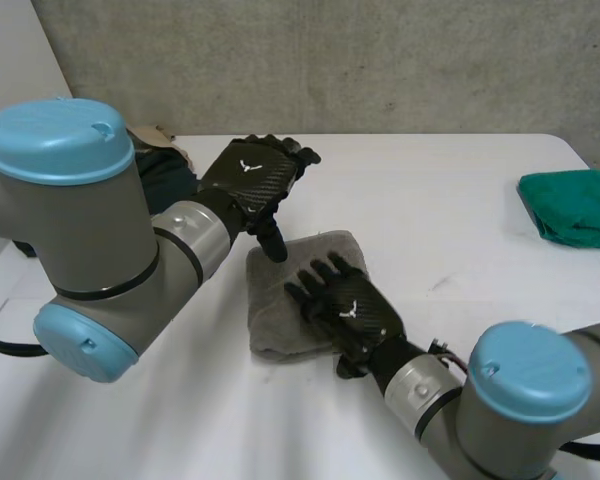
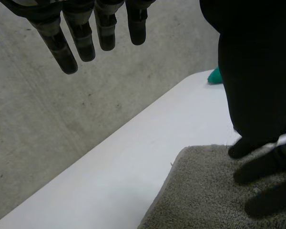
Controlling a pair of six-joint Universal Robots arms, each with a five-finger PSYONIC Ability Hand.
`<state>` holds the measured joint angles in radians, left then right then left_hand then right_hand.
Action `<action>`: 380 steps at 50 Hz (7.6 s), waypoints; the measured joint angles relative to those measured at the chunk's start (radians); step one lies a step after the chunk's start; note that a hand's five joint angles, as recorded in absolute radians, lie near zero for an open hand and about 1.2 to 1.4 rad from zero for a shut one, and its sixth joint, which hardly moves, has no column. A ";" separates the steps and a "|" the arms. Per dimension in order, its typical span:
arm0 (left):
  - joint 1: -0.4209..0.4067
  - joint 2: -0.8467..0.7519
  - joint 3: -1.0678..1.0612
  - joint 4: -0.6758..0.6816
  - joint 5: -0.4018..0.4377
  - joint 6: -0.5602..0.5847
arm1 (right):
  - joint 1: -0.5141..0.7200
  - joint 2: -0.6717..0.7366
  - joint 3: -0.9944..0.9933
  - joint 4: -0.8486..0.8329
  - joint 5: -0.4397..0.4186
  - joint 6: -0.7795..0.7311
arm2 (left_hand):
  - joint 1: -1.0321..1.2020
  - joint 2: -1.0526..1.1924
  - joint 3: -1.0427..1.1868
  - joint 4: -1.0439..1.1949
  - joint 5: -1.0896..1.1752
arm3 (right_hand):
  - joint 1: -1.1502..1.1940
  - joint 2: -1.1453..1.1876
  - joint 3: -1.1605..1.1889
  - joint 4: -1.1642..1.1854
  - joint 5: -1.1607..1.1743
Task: Fold the laundry.
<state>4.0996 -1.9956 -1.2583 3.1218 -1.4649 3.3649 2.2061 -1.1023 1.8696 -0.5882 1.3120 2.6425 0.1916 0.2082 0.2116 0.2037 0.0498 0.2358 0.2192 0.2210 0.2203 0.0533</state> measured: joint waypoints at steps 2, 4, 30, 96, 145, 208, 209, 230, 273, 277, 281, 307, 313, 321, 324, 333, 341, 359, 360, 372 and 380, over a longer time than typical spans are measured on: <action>0.003 -0.003 -0.001 0.000 0.010 -0.002 | 0.001 0.040 -0.010 -0.026 0.002 -0.023 | 0.000 0.000 0.000 0.000 0.000 | 0.016 0.029 0.033 0.032 0.026; 0.002 -0.006 -0.002 0.000 0.012 -0.003 | 0.000 0.077 -0.033 -0.046 0.004 -0.043 | 0.000 0.000 0.000 0.000 0.000 | 0.083 0.106 0.105 0.106 0.104; -0.002 -0.016 -0.024 0.008 0.005 -0.013 | -0.011 0.232 -0.262 -0.060 0.041 -0.063 | 0.000 0.000 0.001 0.000 0.000 | 0.765 0.918 0.926 0.943 0.836; -0.167 0.048 -0.020 0.015 0.017 -0.044 | -1.032 0.633 -0.850 -0.320 -0.582 0.420 | 0.000 0.000 0.001 0.000 0.000 | 0.493 0.523 0.537 0.545 0.520; 0.414 0.084 0.028 0.221 0.032 0.016 | -0.713 -0.369 -0.081 -0.147 -0.325 0.219 | -0.002 -0.002 0.000 -0.002 0.000 | -0.002 -0.002 -0.006 -0.007 -0.001; -0.259 -0.171 0.161 0.277 0.036 -0.098 | -0.669 -0.305 0.067 0.119 -0.116 -0.022 | 0.000 0.009 0.010 0.009 0.000 | -0.002 -0.002 -0.006 -0.007 -0.001; -0.262 -0.173 0.155 0.264 0.035 -0.096 | -0.670 -0.305 0.065 0.123 -0.113 -0.021 | 0.000 0.009 0.010 0.009 0.000 | -0.002 -0.002 -0.006 -0.007 -0.001; -0.105 0.226 -0.330 0.107 -0.059 -0.061 | -0.648 -0.397 -0.014 0.506 -0.162 -0.001 | 0.003 0.001 0.004 0.002 -0.001 | -0.002 -0.002 -0.006 -0.007 -0.001; -0.074 0.096 0.024 0.494 -0.191 0.309 | -0.616 -0.363 -0.016 0.450 -0.096 -0.011 | 0.950 0.990 0.972 0.994 0.924 | -0.002 -0.002 -0.006 -0.007 -0.001; -0.185 -0.002 0.087 0.496 -0.117 0.301 | -0.622 -0.362 -0.016 0.424 -0.063 -0.009 | 0.950 0.992 0.976 0.998 0.924 | -0.002 -0.002 -0.006 -0.007 -0.001; -0.261 -0.112 0.101 0.493 -0.036 0.259 | -0.627 -0.360 -0.017 0.402 -0.041 -0.009 | 0.950 0.992 0.976 0.998 0.924 | -0.002 -0.002 -0.006 -0.007 -0.001; -0.345 0.112 -0.234 0.462 0.096 0.105 | -0.655 -0.308 -0.184 0.457 -0.039 -0.018 | 0.092 0.054 0.053 0.054 0.027 | -0.002 -0.002 -0.006 -0.007 -0.002; -0.244 0.253 -0.367 0.443 0.010 0.105 | -0.547 -0.325 -0.253 0.648 -0.057 -0.013 | 0.092 0.054 0.053 0.054 0.027 | -0.002 -0.002 -0.006 -0.007 -0.001; -0.093 0.295 -0.523 0.370 -0.155 0.106 | -0.422 -0.225 -0.283 0.779 -0.070 -0.007 | 0.092 0.054 0.053 0.054 0.027 | -0.002 -0.002 -0.006 -0.007 -0.002; -0.050 0.262 -0.571 0.350 -0.187 0.106 | -0.390 -0.141 -0.294 0.755 -0.062 -0.005 | 0.092 0.054 0.052 0.054 0.027 | -0.002 -0.002 -0.006 -0.007 -0.002; -0.011 0.056 -0.550 0.345 -0.179 0.116 | -0.369 0.037 -0.333 0.603 -0.009 -0.007 | 0.180 0.160 0.154 0.161 0.143 | 0.192 0.204 0.202 0.202 0.201; -0.011 -0.096 -0.440 0.362 -0.157 0.136 | -0.371 0.084 -0.344 0.523 0.027 -0.017 | 0.875 0.844 0.834 0.848 0.821 | 0.878 0.942 0.934 0.937 0.917; -0.018 0.383 -0.285 0.201 -0.157 0.144 | -0.379 -0.339 -0.458 0.735 0.029 -0.168 | 0.963 0.988 0.978 0.993 0.937 | 0.890 0.952 0.949 0.976 0.936; -0.018 0.405 -0.263 0.166 -0.157 0.144 | -0.378 -0.363 -0.475 0.759 0.029 -0.174 | 0.963 0.988 0.978 0.993 0.937 | 0.890 0.952 0.949 0.976 0.936; -0.014 0.427 -0.011 -0.199 -0.157 0.142 | -0.388 -0.487 -0.666 1.090 0.000 -0.265 | 0.963 0.989 0.981 0.994 0.937 | 0.890 0.952 0.954 0.976 0.936; -0.011 0.218 0.006 -0.213 -0.161 0.144 | -0.384 -0.322 -0.656 1.148 0.006 -0.369 | 0.963 0.989 0.981 0.994 0.937 | 0.890 0.952 0.954 0.979 0.936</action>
<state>4.0882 -1.7778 -1.2527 2.9089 -1.6261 3.5085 1.8219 -1.4242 1.2140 0.5597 1.3183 2.2733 1.1544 1.1973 1.1923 1.1976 0.9868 1.1258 1.1712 1.1752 1.1993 0.9897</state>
